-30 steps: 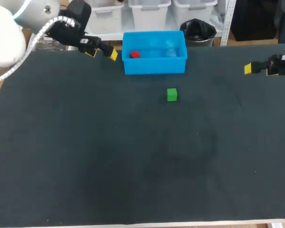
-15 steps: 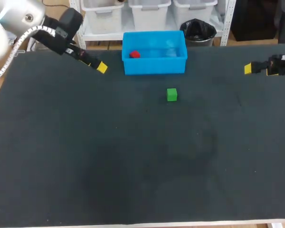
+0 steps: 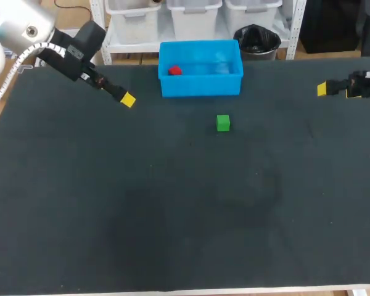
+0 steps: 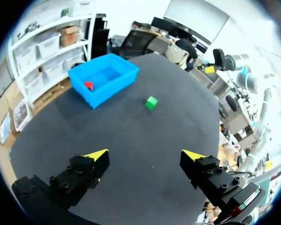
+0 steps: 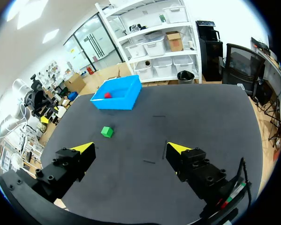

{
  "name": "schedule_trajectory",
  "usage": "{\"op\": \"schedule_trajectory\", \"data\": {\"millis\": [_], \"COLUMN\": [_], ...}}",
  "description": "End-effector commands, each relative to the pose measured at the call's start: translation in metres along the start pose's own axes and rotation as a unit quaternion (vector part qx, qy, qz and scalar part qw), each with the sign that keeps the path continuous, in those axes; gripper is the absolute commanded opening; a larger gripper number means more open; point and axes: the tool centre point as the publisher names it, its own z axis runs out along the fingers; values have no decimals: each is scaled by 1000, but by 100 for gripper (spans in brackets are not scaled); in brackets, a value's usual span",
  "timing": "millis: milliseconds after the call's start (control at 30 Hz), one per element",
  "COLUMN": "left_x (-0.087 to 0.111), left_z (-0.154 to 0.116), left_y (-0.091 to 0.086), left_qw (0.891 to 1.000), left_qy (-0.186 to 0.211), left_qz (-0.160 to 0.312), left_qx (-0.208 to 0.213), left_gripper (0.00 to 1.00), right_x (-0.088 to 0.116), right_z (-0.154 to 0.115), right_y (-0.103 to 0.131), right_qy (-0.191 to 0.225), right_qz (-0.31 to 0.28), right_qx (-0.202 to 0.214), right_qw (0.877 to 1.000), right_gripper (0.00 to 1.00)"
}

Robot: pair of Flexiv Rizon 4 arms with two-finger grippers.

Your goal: Use the left arm to pick the red cube and place it into the blue plastic box first, then use the right arm to grasp the green cube and put it into the same blue plastic box after the first action is fully finished.

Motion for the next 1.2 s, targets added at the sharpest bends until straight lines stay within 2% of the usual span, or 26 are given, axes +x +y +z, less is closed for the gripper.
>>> {"op": "schedule_trajectory", "data": {"millis": [33,367,467,1200], "left_x": [4,-2,-4,-4], "left_z": [-3,-7,-7,-7], "left_y": [-5,-17,-18,-18], "left_qw": [1000,999,998,998], "left_qy": [-16,-44,-58,-56], "left_qz": [-1,4,1,1], "left_qx": [1,15,6,8], "left_gripper": [100,100,100,100], "right_x": [0,0,0,0], "right_z": [0,0,0,0], "right_y": [1,1,1,1], "right_qy": [0,0,0,0], "right_qz": [0,0,0,0], "right_qx": [1,1,1,1], "right_qw": [1000,1000,1000,1000], "right_gripper": [100,100,100,100]}}
